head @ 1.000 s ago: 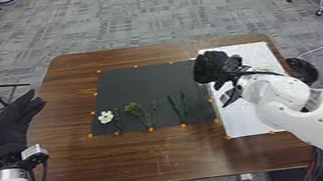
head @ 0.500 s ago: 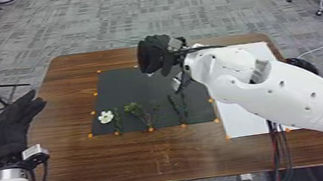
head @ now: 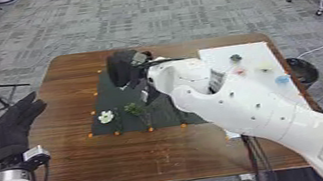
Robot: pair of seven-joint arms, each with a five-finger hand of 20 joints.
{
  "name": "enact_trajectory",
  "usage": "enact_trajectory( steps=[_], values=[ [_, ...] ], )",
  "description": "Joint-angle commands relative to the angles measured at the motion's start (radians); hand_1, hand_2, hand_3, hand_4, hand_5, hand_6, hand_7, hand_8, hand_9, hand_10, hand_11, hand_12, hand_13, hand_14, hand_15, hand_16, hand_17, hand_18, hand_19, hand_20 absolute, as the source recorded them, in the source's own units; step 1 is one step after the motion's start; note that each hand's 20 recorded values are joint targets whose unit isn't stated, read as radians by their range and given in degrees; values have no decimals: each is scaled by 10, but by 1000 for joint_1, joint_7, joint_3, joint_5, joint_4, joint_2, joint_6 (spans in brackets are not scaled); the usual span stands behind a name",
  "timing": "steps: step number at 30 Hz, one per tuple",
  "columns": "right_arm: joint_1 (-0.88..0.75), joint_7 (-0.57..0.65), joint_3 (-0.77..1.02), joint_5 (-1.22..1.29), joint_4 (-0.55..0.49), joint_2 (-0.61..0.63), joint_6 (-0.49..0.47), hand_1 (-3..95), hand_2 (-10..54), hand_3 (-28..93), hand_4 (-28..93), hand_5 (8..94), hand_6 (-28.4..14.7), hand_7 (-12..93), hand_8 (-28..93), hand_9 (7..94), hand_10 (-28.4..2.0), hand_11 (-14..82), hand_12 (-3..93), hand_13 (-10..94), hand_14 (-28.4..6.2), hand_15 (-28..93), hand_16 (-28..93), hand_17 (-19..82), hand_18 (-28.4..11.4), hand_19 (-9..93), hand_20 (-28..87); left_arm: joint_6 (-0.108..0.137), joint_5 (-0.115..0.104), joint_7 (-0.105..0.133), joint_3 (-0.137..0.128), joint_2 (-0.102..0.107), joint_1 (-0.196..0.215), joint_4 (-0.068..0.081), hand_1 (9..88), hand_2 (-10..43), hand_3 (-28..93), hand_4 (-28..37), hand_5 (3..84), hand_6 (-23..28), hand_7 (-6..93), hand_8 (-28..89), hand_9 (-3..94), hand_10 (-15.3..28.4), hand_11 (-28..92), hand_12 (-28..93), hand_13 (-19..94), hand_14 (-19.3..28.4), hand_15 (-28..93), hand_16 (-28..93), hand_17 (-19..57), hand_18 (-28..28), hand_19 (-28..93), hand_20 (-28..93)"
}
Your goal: Arrange flowers
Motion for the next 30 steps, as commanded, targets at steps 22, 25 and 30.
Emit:
enact_trajectory(
  steps=[22, 25, 30],
  values=[
    [-181, -58, 21, -237, 129, -187, 106, 633, -95, 546, -139, 798, 32, 176, 37, 824, -90, 21, 259, 895, -15, 557, 341, 527, -169, 920, 527, 26, -19, 41, 34, 6, -46, 18, 130, -11, 735, -283, 442, 19, 107, -70, 447, 132, 163, 119, 354, 150, 129, 23, 42, 113, 61, 163],
    [-168, -87, 34, -290, 148, -199, 87, 632, -95, 545, -141, 798, 32, 176, 35, 824, -90, 21, 256, 896, -15, 558, 340, 528, -169, 922, 525, 21, -17, 39, 36, 9, -46, 16, 129, -12, 737, -283, 441, 19, 107, -70, 444, 131, 164, 121, 353, 149, 128, 26, 41, 113, 60, 163],
    [-144, -103, 51, -354, 187, -214, 64, 632, -95, 546, -142, 796, 31, 176, 35, 823, -89, 21, 256, 895, -14, 559, 340, 527, -168, 923, 523, 17, -19, 45, 42, 16, -52, 16, 130, -12, 736, -283, 440, 17, 109, -70, 444, 130, 164, 121, 354, 149, 128, 28, 41, 113, 59, 163]
  ],
)
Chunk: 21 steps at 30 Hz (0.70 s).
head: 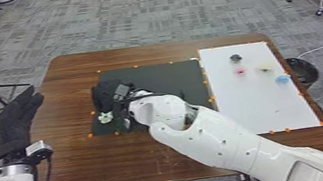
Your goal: Arrange flowers
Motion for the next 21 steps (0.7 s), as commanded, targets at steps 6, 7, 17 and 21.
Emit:
enact_trajectory(
  steps=[6, 7, 17, 21],
  values=[
    [37, -73, 75, -174, 105, -61, -39, 632, -95, 544, -142, 795, 32, 175, 34, 822, -89, 20, 255, 894, -14, 559, 340, 526, -168, 924, 521, 5, -9, 16, 13, 15, -9, -5, 130, -13, 737, -283, 440, 17, 109, -70, 444, 130, 164, 121, 354, 150, 127, 28, 41, 113, 59, 163],
    [32, -71, 80, -180, 111, -66, -34, 631, -95, 545, -142, 795, 32, 175, 34, 821, -89, 21, 255, 894, -14, 559, 340, 526, -168, 924, 521, 6, -9, 17, 14, 14, -7, -6, 131, -12, 735, -283, 441, 17, 109, -70, 444, 130, 164, 121, 354, 150, 127, 28, 41, 113, 59, 163],
    [-7, -66, 116, -209, 126, -99, -53, 629, -95, 548, -145, 793, 34, 176, 33, 820, -87, 20, 252, 894, -14, 560, 340, 526, -168, 925, 519, 12, -11, 17, 37, 22, -35, -5, 134, -13, 733, -283, 441, 18, 109, -71, 445, 131, 164, 121, 355, 150, 128, 29, 41, 113, 59, 163],
    [-2, -63, 109, -200, 132, -98, -35, 627, -95, 547, -146, 792, 34, 176, 32, 819, -86, 20, 251, 894, -14, 559, 340, 526, -169, 925, 518, 10, -9, 13, 40, 23, -42, -3, 133, -14, 734, -283, 441, 18, 109, -70, 446, 131, 164, 121, 355, 150, 127, 28, 41, 113, 59, 163]
  ],
)
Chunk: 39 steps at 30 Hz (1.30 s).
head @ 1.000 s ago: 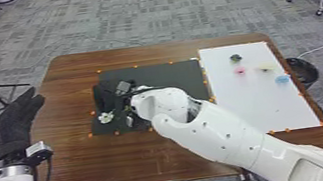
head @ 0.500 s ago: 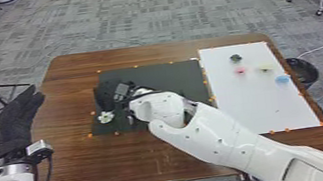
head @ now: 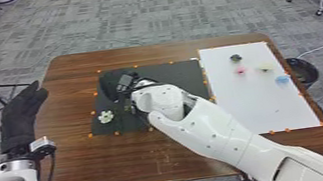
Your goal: Arrange flowers
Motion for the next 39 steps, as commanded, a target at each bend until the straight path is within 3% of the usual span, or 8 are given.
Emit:
enact_trajectory(
  steps=[1, 9, 12, 20, 27, 34, 36, 39],
  values=[
    [-1, -15, -5, 15, 0, -18, 13, 627, -95, 547, -146, 792, 34, 175, 32, 819, -86, 20, 251, 894, -14, 559, 340, 526, -169, 925, 518, 8, -7, 3, 8, 6, -15, -2, 134, -12, 733, -283, 441, 18, 109, -71, 445, 131, 163, 121, 355, 150, 127, 28, 41, 113, 59, 163],
    [-1, 7, -12, 27, -18, -11, 0, 614, -95, 547, -136, 777, 39, 170, 26, 794, -84, 33, 221, 892, -14, 559, 341, 527, -169, 926, 515, 11, -5, 1, 7, 3, -12, -4, 137, -15, 733, -283, 440, 17, 108, -71, 444, 129, 163, 121, 356, 151, 129, 28, 40, 113, 58, 163],
    [-2, 7, -10, 25, -18, -10, -6, 602, -95, 549, -131, 740, 33, 164, 30, 742, -83, 59, 185, 889, -16, 557, 337, 524, -168, 926, 514, 9, -4, 0, 9, 3, -14, -3, 137, -17, 735, -283, 440, 17, 108, -70, 444, 129, 162, 121, 356, 151, 129, 28, 40, 114, 58, 163],
    [4, 3, -9, 18, -19, -3, -24, 590, -95, 549, -130, 697, 26, 165, 34, 681, -103, 95, 143, 879, -16, 560, 329, 515, -166, 925, 512, 1, -4, 3, 5, -1, -8, -3, 141, -19, 733, -283, 440, 16, 109, -71, 444, 130, 162, 122, 356, 152, 129, 28, 40, 114, 58, 163],
    [76, 33, -62, 93, -38, 44, 23, 582, -94, 555, -128, 675, 26, 171, 32, 664, -110, 97, 135, 872, -18, 565, 324, 511, -165, 923, 512, -1, -5, 4, -6, -5, 4, -7, 141, -20, 734, -283, 440, 17, 110, -71, 444, 130, 163, 122, 356, 152, 129, 28, 40, 114, 58, 163],
    [146, 24, -82, 178, -120, 139, -26, 531, -92, 603, -138, 632, 25, 167, 19, 645, -115, 93, 138, 854, -25, 565, 319, 488, -172, 912, 516, -5, -2, 0, -5, -12, 7, -8, 141, -24, 737, -283, 440, 17, 109, -71, 444, 130, 163, 122, 357, 152, 130, 28, 40, 114, 58, 162],
    [177, 33, -85, 257, -177, 202, -36, 496, -88, 625, -143, 621, 18, 161, -4, 634, -120, 90, 140, 831, -39, 546, 311, 464, -177, 880, 515, -6, -2, -2, -11, -11, 14, -11, 142, -24, 736, -283, 440, 17, 109, -70, 444, 130, 163, 122, 357, 151, 129, 27, 40, 114, 58, 162],
    [190, 49, -66, 341, -300, 332, -33, 441, -80, 651, -138, 609, 12, 161, -89, 618, -129, 89, 143, 736, -94, 468, 297, 379, -195, 752, 511, -7, 0, -6, -18, -15, 22, -14, 143, -25, 735, -283, 440, 17, 109, -70, 444, 131, 163, 122, 357, 151, 129, 28, 40, 114, 58, 162]
  ],
)
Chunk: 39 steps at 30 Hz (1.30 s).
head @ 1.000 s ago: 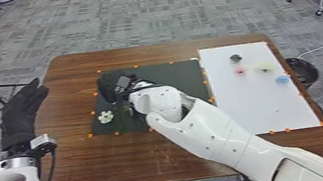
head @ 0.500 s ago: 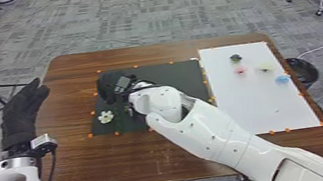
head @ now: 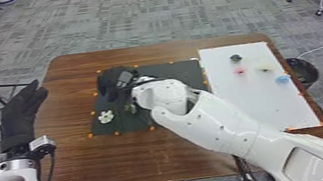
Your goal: Arrange flowers
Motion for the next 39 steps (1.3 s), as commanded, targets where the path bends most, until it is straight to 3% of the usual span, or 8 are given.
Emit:
enact_trajectory(
  steps=[1, 7, 9, 11, 17, 21, 29, 39],
  values=[
    [99, 26, 45, 190, -260, 290, -18, 433, -82, 654, -136, 604, 8, 158, -93, 618, -130, 90, 143, 717, -102, 452, 294, 360, -198, 725, 507, -6, -3, -5, -15, -14, 25, -13, 142, -25, 736, -283, 440, 17, 109, -70, 444, 131, 163, 122, 357, 151, 129, 28, 39, 114, 58, 162],
    [-21, 76, 212, 233, -433, 552, -47, 364, -95, 660, -138, 539, -14, 122, -77, 543, -137, 72, 150, 604, -139, 374, 284, 270, -211, 607, 486, -9, 0, -11, -20, -16, 26, -11, 143, -27, 737, -283, 441, 16, 109, -70, 447, 132, 164, 122, 359, 151, 131, 28, 40, 114, 57, 162],
    [-98, 109, 296, 232, -459, 603, -66, 348, -95, 654, -140, 508, -19, 109, -71, 514, -144, 68, 154, 586, -148, 369, 285, 258, -215, 600, 485, -44, 2, -1, -65, -36, 74, -20, 143, -28, 738, -283, 441, 16, 109, -70, 447, 132, 164, 122, 361, 152, 132, 28, 40, 114, 57, 162],
    [-166, 138, 365, 237, -458, 643, -52, 321, -95, 650, -144, 482, -28, 90, -60, 484, -154, 62, 160, 575, -151, 365, 288, 252, -221, 598, 489, -52, 5, 3, -78, -45, 88, -23, 144, -30, 739, -283, 442, 16, 109, -70, 447, 131, 165, 122, 361, 152, 133, 27, 40, 114, 57, 162],
    [-286, 179, 490, 176, -377, 689, -53, 290, -95, 662, -154, 453, -39, 78, -52, 448, -164, 56, 167, 559, -160, 367, 291, 245, -228, 598, 495, -9, 2, -18, -38, -28, 59, -28, 147, -34, 737, -283, 442, 15, 110, -70, 448, 131, 166, 122, 362, 153, 135, 27, 40, 114, 57, 162],
    [-403, 200, 591, 96, -369, 731, -39, 292, -95, 668, -161, 452, -38, 82, -51, 447, -164, 55, 170, 563, -159, 377, 289, 245, -229, 605, 499, -12, 10, -21, -18, -23, 37, -22, 148, -33, 735, -283, 443, 15, 110, -71, 448, 131, 167, 122, 363, 155, 137, 26, 40, 114, 57, 162],
    [-680, 259, 867, 106, -389, 749, -12, 309, -95, 679, -166, 464, -34, 104, -53, 455, -160, 57, 172, 577, -151, 395, 286, 253, -227, 622, 505, -1, 9, -19, -26, -26, 52, -28, 149, -32, 734, -283, 443, 15, 111, -70, 448, 132, 166, 122, 365, 156, 139, 26, 40, 114, 57, 163],
    [-790, 265, 964, 78, -372, 728, -60, 316, -95, 685, -172, 477, -28, 116, -60, 476, -159, 61, 175, 595, -149, 417, 283, 259, -224, 633, 507, -6, 8, -14, -32, -37, 66, -36, 148, -32, 733, -283, 443, 15, 111, -71, 450, 131, 167, 122, 367, 157, 141, 25, 40, 114, 57, 162]
  ],
)
